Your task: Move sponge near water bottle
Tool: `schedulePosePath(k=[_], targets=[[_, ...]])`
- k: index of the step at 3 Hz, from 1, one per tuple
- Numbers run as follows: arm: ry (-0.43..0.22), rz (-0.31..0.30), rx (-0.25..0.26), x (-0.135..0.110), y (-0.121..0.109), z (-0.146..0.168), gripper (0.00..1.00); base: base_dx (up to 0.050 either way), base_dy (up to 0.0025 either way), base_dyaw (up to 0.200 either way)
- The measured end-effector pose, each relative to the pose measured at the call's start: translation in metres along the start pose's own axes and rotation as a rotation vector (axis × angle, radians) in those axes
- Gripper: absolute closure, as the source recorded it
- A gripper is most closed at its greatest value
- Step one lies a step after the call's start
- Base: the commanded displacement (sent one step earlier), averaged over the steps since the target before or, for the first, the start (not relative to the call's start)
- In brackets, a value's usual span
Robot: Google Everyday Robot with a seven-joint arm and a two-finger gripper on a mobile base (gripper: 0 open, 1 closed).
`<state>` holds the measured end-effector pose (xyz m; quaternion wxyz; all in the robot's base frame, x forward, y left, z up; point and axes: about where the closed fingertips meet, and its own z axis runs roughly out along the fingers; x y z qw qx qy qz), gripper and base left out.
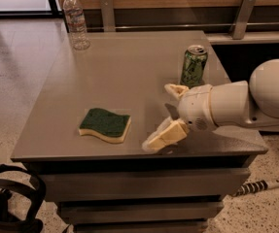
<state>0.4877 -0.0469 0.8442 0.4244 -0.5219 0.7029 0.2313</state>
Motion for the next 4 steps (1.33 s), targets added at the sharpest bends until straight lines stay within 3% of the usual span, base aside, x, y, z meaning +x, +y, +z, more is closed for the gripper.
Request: schedulePosePath(k=[2,4], targets=[[-0.026,0.063,-0.030,-0.005,0.016,0.045,0.00,0.000,0.00000,0.000],[-0.129,0.077,-0.086,-0.019,0.028,0.086,0.00,0.000,0.00000,0.000]])
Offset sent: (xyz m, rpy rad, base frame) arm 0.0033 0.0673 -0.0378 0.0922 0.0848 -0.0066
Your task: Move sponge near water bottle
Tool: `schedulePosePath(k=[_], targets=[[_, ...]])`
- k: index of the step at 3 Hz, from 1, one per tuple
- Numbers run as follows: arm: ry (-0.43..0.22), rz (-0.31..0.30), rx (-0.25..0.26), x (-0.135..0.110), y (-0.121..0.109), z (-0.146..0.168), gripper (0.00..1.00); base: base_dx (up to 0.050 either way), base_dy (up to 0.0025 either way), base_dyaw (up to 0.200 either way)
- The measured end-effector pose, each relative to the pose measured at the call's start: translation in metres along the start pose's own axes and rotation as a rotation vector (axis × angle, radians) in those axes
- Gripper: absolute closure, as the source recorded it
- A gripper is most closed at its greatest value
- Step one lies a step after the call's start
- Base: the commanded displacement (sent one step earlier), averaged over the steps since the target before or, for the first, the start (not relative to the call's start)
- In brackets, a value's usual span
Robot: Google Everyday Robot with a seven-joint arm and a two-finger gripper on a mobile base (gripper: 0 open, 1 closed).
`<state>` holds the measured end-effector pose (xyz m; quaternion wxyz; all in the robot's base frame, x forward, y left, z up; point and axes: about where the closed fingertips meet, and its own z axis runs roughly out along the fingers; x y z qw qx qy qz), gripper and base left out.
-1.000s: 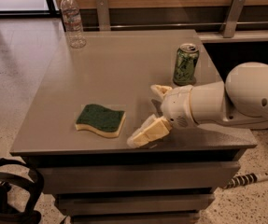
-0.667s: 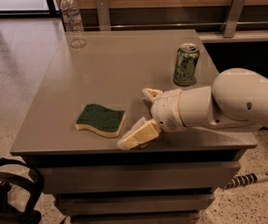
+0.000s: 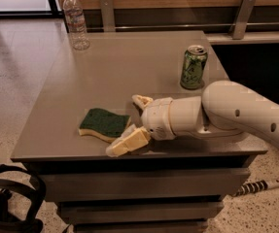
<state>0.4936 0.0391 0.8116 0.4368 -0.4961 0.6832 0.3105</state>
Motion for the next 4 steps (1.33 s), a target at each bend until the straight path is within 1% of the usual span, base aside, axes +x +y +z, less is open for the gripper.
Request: schedulePosePath(k=[1,4], targets=[[-0.023,-0.006,-0.028,-0.0001,0.0035,0.0172,0.26,0.000,0.00000,0.000],[-0.023,-0.006,-0.028,-0.0060,0.0035,0.0145,0.96,0.000,0.00000,0.000]])
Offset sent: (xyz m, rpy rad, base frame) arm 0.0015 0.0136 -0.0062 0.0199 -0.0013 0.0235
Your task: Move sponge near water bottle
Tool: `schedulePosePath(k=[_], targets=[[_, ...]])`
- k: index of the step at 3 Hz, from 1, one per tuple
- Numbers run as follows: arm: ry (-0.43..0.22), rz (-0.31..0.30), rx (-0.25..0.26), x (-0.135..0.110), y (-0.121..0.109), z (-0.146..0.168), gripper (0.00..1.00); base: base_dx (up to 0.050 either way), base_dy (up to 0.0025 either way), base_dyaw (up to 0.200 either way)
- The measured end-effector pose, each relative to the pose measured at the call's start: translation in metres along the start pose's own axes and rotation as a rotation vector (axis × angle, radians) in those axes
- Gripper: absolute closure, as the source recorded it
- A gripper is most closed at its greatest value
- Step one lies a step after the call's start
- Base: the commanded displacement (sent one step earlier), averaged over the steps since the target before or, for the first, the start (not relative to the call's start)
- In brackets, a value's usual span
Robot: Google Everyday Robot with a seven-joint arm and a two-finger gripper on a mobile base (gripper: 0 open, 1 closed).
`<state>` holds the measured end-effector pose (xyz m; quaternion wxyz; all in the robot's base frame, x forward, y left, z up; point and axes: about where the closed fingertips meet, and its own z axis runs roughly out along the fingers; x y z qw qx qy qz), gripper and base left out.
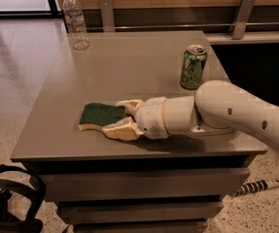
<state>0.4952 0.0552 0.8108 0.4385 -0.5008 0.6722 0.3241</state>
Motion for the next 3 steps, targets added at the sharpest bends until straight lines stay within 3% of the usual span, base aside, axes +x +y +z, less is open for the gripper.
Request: schedulePosePath(k=[3], targets=[[0.002,0.022,0.018,-0.0059,-0.0034,-0.0004,1.00,0.000,0.00000,0.000]])
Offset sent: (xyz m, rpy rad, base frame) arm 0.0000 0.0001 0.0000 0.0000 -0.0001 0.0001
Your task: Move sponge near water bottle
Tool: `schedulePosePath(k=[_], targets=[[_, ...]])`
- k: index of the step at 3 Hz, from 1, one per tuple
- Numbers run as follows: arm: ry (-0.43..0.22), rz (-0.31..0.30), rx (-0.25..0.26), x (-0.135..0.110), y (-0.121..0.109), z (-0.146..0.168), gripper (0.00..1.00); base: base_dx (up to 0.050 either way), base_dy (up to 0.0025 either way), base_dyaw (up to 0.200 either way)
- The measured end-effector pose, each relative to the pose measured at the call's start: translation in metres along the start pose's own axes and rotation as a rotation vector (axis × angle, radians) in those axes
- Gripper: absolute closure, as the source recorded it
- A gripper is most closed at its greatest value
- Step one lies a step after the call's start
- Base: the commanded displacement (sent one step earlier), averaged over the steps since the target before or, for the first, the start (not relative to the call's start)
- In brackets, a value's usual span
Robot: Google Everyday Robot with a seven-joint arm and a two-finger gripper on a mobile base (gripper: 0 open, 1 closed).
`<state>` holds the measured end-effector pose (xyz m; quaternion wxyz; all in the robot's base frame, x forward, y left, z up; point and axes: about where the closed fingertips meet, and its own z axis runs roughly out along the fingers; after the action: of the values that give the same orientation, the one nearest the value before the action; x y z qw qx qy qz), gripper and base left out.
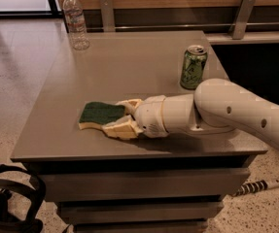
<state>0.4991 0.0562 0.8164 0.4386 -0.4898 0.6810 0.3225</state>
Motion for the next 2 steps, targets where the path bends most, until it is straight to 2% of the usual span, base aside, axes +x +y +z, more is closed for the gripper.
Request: schedulePosePath(k=[2], targets=[[-0.031,0.090,0.107,-0.021,-0.015,-0.007,1.00,0.000,0.00000,0.000]])
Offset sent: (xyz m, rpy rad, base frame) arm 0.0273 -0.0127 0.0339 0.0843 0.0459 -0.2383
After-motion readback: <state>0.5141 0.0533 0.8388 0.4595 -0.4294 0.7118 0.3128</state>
